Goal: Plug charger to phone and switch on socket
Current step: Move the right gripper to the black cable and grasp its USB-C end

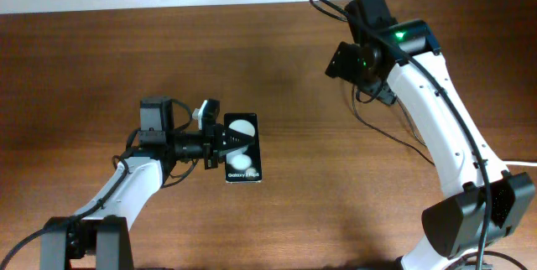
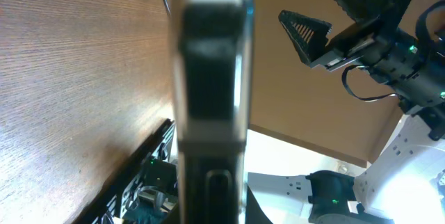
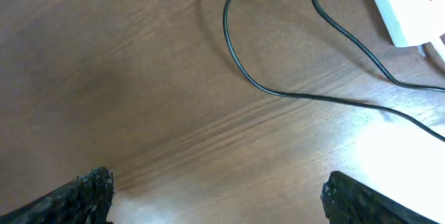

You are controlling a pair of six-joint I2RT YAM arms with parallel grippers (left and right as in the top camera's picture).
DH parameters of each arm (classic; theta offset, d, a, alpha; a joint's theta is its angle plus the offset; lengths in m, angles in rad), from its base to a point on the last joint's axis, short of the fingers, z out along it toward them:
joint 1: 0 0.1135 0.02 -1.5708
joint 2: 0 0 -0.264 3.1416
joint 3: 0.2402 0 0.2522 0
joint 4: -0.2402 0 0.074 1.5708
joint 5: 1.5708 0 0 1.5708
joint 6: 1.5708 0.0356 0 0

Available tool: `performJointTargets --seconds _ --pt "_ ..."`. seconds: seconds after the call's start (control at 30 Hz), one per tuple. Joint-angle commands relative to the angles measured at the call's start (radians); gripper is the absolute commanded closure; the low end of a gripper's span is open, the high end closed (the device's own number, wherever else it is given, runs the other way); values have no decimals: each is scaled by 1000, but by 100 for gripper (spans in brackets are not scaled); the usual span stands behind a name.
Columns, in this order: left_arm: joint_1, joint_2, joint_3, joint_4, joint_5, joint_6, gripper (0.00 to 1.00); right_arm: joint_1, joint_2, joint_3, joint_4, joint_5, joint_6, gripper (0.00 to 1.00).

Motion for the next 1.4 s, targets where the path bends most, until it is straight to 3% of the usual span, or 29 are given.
performJointTargets --seconds 0.0,0.37,0.5,0.8,0.97,1.0,1.07,1.1,1.17,1.3,1.37 --pt "1 0 18 -2 37 12 100 -5 6 23 -76 21 -8 2" --pt "1 0 18 -65 34 11 100 -5 7 23 -129 84 -70 1" --pt "1 0 18 -64 25 11 100 -15 22 23 2 93 -95 2" --pt "1 0 18 -80 -19 11 100 -75 268 23 223 156 -92 1" --pt "1 0 18 -80 -35 11 100 -79 409 23 332 135 1 0" --pt "1 0 18 -80 -35 11 100 -79 445 23 376 126 13 15" --pt "1 0 18 -80 -39 11 100 -78 462 23 406 111 13 27" --pt "1 0 18 -80 -43 11 100 -78 471 23 413 103 13 39" --pt "1 0 18 -80 -43 11 100 -78 478 14 411 101 13 48" --pt "1 0 18 -80 -43 11 100 -76 478 14 352 -21 -70 80" --pt "1 0 18 -80 -43 11 100 -75 465 15 212 -93 -106 87"
